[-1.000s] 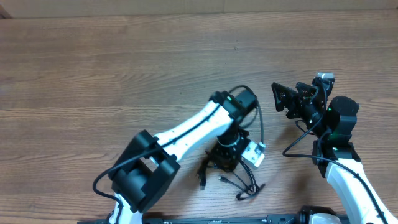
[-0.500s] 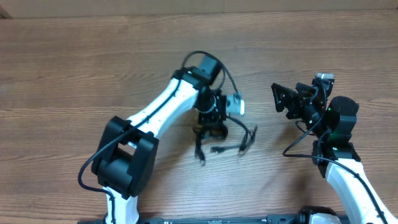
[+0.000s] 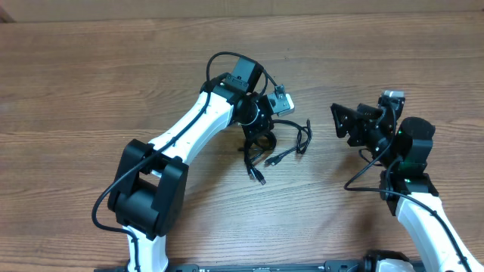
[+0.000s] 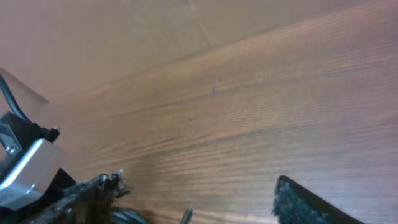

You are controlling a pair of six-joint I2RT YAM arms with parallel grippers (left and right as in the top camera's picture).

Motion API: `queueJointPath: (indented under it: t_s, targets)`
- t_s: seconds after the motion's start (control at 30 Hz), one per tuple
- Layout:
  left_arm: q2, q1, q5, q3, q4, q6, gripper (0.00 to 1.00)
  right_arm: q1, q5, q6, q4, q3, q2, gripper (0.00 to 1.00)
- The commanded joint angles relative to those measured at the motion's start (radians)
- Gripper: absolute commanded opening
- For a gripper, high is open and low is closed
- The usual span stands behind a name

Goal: Untangle cables

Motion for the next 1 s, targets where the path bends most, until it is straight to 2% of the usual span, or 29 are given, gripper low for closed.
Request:
queueJointPath:
  t_s: [0.0, 0.17, 0.27, 0.53, 0.83, 0.97]
  targets:
    - [-0.010, 0.008, -0.004, -0.001, 0.008, -0.077, 0.04, 0.003, 0.006, 0.007, -0.022, 0.016, -0.003, 0.72]
    - [-0.010, 0.004, -0.003, -0.001, 0.026, -0.108, 0.04, 0.003, -0.043, 0.007, -0.071, 0.016, -0.003, 0.64]
    - [-0.010, 0.001, -0.003, -0.001, 0.051, -0.165, 0.04, 0.003, -0.072, 0.007, -0.082, 0.016, -0.003, 0.63]
    - [-0.010, -0.008, -0.003, -0.001, 0.089, -0.390, 0.04, 0.026, -0.108, 0.005, -0.079, 0.016, 0.053, 0.59]
    - [-0.010, -0.055, -0.003, -0.001, 0.089, -0.425, 0.04, 0.096, -0.108, -0.082, 0.026, 0.016, 0.186, 0.60]
    - [-0.010, -0.070, -0.007, -0.001, 0.089, -0.424, 0.04, 0.102, -0.085, -0.085, 0.048, 0.016, 0.234, 0.53]
